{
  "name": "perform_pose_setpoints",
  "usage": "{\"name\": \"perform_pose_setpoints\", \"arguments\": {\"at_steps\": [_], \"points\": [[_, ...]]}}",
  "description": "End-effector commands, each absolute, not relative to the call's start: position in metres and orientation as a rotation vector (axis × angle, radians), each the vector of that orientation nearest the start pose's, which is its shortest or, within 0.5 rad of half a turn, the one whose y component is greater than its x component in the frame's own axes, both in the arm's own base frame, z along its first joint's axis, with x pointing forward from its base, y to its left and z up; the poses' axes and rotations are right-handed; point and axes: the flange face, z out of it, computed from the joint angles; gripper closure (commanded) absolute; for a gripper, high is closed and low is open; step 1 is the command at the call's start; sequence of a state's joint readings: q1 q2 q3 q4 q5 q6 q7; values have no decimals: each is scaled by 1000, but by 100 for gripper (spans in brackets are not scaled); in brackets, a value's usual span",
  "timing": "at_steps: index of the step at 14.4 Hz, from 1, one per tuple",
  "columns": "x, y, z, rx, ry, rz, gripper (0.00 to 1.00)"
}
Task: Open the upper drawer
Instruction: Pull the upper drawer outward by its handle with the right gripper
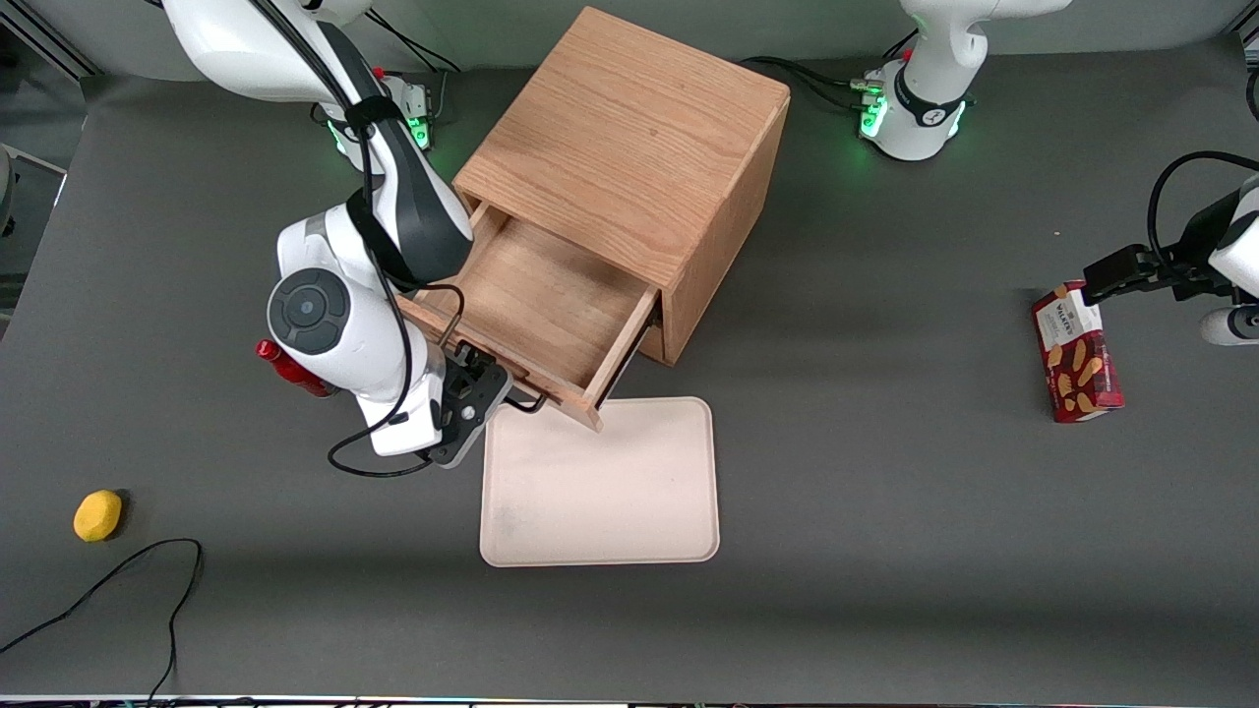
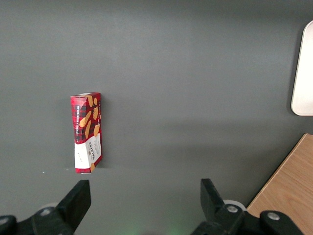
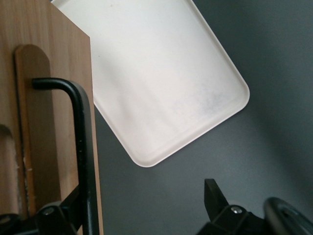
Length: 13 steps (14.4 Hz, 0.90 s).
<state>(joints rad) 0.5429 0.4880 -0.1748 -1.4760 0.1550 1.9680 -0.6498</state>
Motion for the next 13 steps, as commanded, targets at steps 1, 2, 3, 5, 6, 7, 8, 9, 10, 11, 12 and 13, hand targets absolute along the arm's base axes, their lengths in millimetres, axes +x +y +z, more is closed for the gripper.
{"name": "perform_pose_setpoints", "arguments": {"at_steps": [1,2,3,5,6,7,8,9,10,11,12,13], "points": [[653,275,402,-2692,-1460,-27,0],[656,270,405,-2697,-1452,-32,0],[659,270,403,-2697,-1453,-20,0],[663,271,405,-2693,-1463,-11,0],[665,266,404,-2698,-1455,-11,0],[667,263,403,-2695,-1462,-10,0],[669,262,401,-2683,-1485,-9,0],[672,255,400,-2687,-1476,-10,0],[675,253,402,-2690,-1473,-19,0],[676,254,399,-2691,-1475,-14,0],[676,254,400,-2691,-1475,-16,0],[677,253,400,-2691,-1475,-16,0]]}}
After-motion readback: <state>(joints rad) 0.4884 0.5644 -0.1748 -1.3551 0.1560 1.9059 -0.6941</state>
